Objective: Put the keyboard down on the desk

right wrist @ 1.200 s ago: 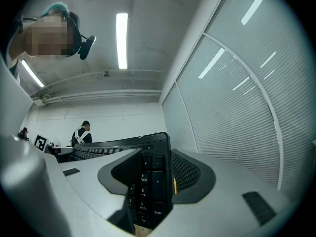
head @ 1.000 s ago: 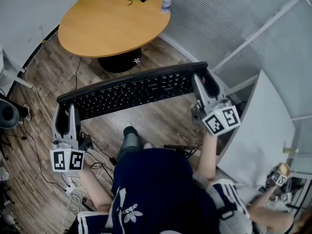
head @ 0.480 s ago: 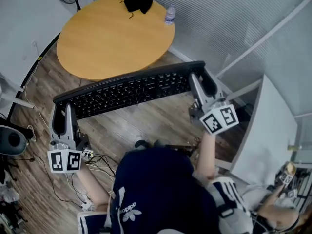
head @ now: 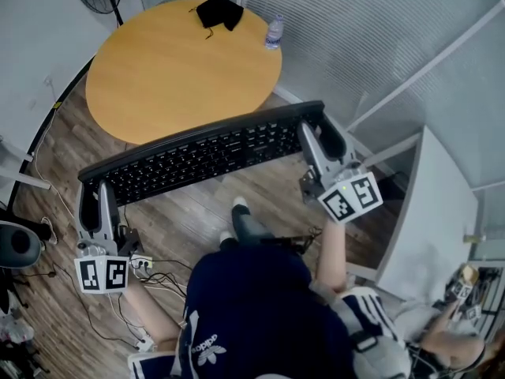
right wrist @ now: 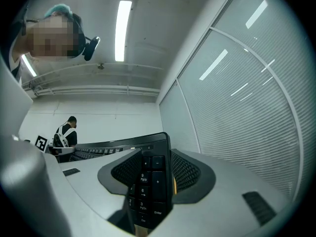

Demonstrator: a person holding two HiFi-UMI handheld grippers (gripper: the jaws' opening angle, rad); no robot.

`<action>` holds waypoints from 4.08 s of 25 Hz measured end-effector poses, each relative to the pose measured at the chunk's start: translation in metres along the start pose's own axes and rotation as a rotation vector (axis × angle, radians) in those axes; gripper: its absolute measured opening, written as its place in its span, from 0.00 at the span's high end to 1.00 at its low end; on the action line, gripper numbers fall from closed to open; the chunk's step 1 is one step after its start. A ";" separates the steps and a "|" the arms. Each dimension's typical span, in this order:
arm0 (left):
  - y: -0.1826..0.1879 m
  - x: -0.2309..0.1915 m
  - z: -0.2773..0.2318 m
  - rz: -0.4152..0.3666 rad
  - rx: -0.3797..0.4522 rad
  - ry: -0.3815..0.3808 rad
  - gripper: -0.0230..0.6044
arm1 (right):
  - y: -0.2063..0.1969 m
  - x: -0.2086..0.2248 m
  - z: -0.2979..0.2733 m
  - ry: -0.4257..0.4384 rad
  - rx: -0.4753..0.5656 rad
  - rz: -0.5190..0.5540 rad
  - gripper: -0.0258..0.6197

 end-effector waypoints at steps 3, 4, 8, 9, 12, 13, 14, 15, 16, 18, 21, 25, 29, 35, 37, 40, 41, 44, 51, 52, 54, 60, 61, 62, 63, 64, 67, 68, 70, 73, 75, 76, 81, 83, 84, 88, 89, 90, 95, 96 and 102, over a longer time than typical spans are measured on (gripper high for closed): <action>0.001 0.000 0.000 0.002 -0.009 0.008 0.67 | -0.001 0.000 -0.002 0.002 -0.011 -0.005 0.69; 0.001 0.001 0.000 0.001 -0.012 0.011 0.67 | -0.002 0.001 -0.002 0.002 -0.016 -0.010 0.69; 0.000 0.001 0.000 0.002 -0.014 0.015 0.67 | -0.003 0.001 -0.002 0.001 -0.018 -0.014 0.69; 0.000 0.001 0.000 0.001 -0.013 0.014 0.67 | -0.003 0.001 -0.002 0.001 -0.015 -0.013 0.69; -0.001 0.001 -0.002 -0.008 -0.013 0.008 0.67 | -0.006 0.003 -0.003 -0.001 -0.003 -0.017 0.69; 0.000 0.002 -0.002 -0.013 -0.014 0.008 0.67 | -0.008 0.004 -0.003 0.002 0.001 -0.018 0.69; 0.001 0.002 -0.002 -0.018 -0.014 0.009 0.67 | -0.009 0.004 -0.003 0.007 0.004 -0.019 0.69; 0.001 0.002 -0.001 -0.022 -0.014 0.011 0.67 | -0.010 0.005 -0.003 0.012 0.006 -0.019 0.69; 0.002 0.003 -0.001 -0.024 -0.016 0.013 0.67 | -0.010 0.005 -0.004 0.015 0.006 -0.019 0.69; 0.003 0.002 -0.001 -0.019 -0.026 0.013 0.67 | -0.009 0.004 -0.005 0.017 -0.003 -0.023 0.69; 0.001 -0.001 -0.003 0.003 -0.041 0.001 0.67 | -0.004 0.001 -0.002 0.002 -0.025 -0.018 0.69; -0.001 0.001 -0.001 0.005 -0.029 0.007 0.67 | -0.003 0.003 -0.004 0.008 -0.022 -0.008 0.69; 0.002 0.004 0.002 0.004 -0.016 0.018 0.67 | -0.002 0.003 -0.004 0.020 -0.017 -0.011 0.69; -0.002 0.003 0.003 0.018 -0.014 0.022 0.67 | 0.001 0.002 -0.003 0.020 -0.028 -0.003 0.69; -0.002 0.002 0.000 0.013 -0.018 0.013 0.67 | -0.002 0.003 -0.003 0.016 -0.030 -0.009 0.69; -0.002 0.000 -0.004 0.006 -0.024 0.001 0.67 | -0.005 0.003 -0.001 0.004 -0.028 -0.020 0.69; -0.003 -0.001 -0.005 0.005 -0.025 -0.004 0.67 | -0.006 0.002 0.000 -0.002 -0.024 -0.023 0.69; -0.002 -0.004 -0.009 -0.007 -0.006 -0.020 0.67 | -0.007 -0.001 0.003 -0.025 -0.001 -0.020 0.69; -0.001 0.005 -0.001 -0.048 0.042 0.029 0.67 | -0.013 0.007 -0.004 0.025 0.029 -0.031 0.69; -0.001 0.005 -0.002 -0.048 0.037 0.027 0.67 | -0.013 0.007 -0.004 0.020 0.027 -0.034 0.69; 0.000 0.006 -0.002 -0.047 0.020 0.023 0.67 | -0.013 0.008 -0.003 0.013 0.020 -0.038 0.69; 0.001 0.003 -0.002 -0.060 0.037 0.009 0.67 | -0.015 0.005 -0.001 0.012 0.041 -0.031 0.69; 0.003 0.002 -0.003 -0.061 0.041 0.002 0.67 | -0.013 0.004 0.000 0.006 0.045 -0.030 0.69; 0.006 0.001 -0.004 -0.061 0.036 -0.005 0.67 | -0.009 0.002 0.002 -0.003 0.042 -0.031 0.69; 0.011 0.000 -0.004 -0.058 0.021 -0.012 0.67 | -0.005 0.000 0.003 -0.013 0.033 -0.036 0.69; 0.016 -0.001 -0.004 -0.053 0.000 -0.017 0.67 | -0.002 -0.003 0.006 -0.024 0.019 -0.045 0.69; 0.024 -0.002 -0.005 -0.038 -0.050 -0.021 0.67 | 0.001 -0.006 0.007 -0.040 -0.018 -0.069 0.69; 0.022 -0.001 -0.006 -0.037 -0.056 -0.016 0.67 | -0.001 -0.004 0.006 -0.038 -0.022 -0.073 0.69; 0.019 0.001 -0.005 -0.040 -0.060 -0.007 0.67 | -0.006 0.000 0.005 -0.026 -0.024 -0.079 0.69; 0.017 0.004 -0.004 -0.043 -0.070 0.009 0.67 | -0.010 0.003 0.003 -0.015 -0.033 -0.089 0.69; 0.015 0.006 -0.004 -0.038 -0.077 0.015 0.67 | -0.008 0.004 0.001 -0.008 -0.043 -0.080 0.69; 0.014 0.006 -0.003 -0.036 -0.079 0.016 0.67 | -0.008 0.005 0.001 -0.005 -0.045 -0.077 0.69; 0.014 0.010 0.000 -0.041 -0.087 0.028 0.67 | -0.008 0.007 0.000 0.007 -0.051 -0.069 0.69; 0.014 0.010 0.001 -0.042 -0.087 0.032 0.67 | -0.006 0.007 0.000 0.012 -0.052 -0.060 0.69; 0.014 0.010 0.001 -0.043 -0.087 0.033 0.67 | -0.006 0.007 -0.001 0.013 -0.051 -0.059 0.69; 0.012 0.011 0.000 -0.046 -0.091 0.036 0.67 | -0.007 0.009 -0.002 0.016 -0.044 -0.058 0.69; 0.011 0.010 0.000 -0.045 -0.096 0.039 0.67 | -0.007 0.009 -0.004 0.018 -0.051 -0.051 0.69; 0.009 0.010 -0.001 -0.043 -0.102 0.043 0.67 | -0.007 0.009 -0.006 0.019 -0.063 -0.047 0.69; 0.002 0.008 -0.003 -0.016 -0.149 0.063 0.67 | -0.013 0.012 -0.011 0.022 -0.122 -0.065 0.69; 0.002 0.009 -0.003 -0.008 -0.157 0.068 0.67 | -0.013 0.012 -0.011 0.021 -0.134 -0.068 0.69; 0.010 0.013 -0.001 0.016 -0.179 0.081 0.67 | 0.001 0.010 -0.010 0.014 -0.170 -0.083 0.69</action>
Point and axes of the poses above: the fingertips, and each gripper's own axes: z backward along the fingers, x to its right, y out of its top, the point moved 9 cm from there along z, backward along the fingers, and after that the axes turned 13 degrees about -x, right-handed, at the moved point
